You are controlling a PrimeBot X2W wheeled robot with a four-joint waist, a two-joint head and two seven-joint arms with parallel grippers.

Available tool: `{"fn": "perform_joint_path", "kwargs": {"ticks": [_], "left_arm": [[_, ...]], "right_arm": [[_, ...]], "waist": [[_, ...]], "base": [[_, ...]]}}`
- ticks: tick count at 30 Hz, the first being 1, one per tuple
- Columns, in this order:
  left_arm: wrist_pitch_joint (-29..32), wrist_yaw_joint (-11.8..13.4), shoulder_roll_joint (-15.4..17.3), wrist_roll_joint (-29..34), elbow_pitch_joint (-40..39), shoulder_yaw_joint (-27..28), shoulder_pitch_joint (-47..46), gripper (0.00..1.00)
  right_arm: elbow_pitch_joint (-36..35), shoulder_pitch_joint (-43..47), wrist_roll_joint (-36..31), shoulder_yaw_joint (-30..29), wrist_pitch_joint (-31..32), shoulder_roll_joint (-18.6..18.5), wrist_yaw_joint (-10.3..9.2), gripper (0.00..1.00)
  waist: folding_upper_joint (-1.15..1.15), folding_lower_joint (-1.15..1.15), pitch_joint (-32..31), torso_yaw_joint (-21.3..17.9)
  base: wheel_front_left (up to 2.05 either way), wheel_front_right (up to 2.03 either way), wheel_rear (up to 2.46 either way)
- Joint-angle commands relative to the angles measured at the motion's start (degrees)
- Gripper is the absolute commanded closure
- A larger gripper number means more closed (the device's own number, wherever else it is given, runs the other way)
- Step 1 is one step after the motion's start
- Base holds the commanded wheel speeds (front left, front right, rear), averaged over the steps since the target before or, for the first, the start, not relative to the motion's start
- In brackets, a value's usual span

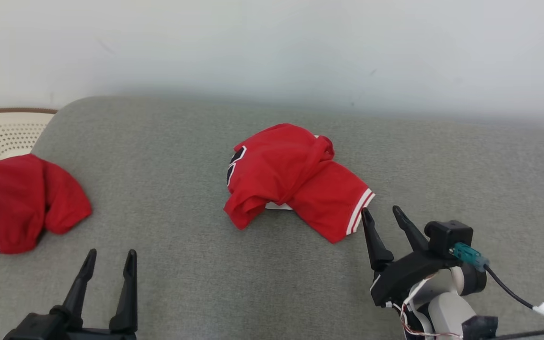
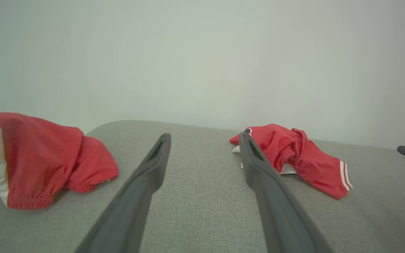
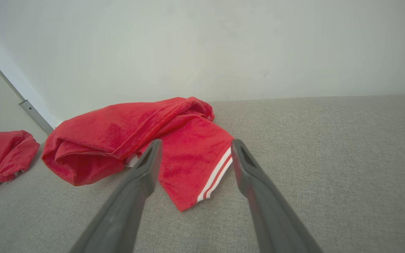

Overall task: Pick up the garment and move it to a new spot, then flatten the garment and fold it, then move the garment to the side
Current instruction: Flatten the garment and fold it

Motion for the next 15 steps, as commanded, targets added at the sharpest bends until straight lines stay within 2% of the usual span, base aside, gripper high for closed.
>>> {"fn": "perform_joint_path", "kwargs": {"ticks": [1, 15], "left_arm": [[-0.28, -0.37, -0.28, 0.42, 0.26, -0.37, -0.19, 0.0], [-0.31, -2.52, -2.67, 0.84, 2.38, -3.04, -3.18, 0.0]], "right_arm": [[1.78, -1.47, 0.79, 0.38, -0.45, -0.08, 0.02, 0.0], [21.87, -16.02, 7.36, 3.83, -4.61, -0.01, 0.02, 0.0]], "waist": [[0.0, 0.0, 0.47, 1.83], [0.0, 0.0, 3.63, 8.65]], "base": [[0.0, 0.0, 0.0], [0.0, 0.0, 0.0]]}}
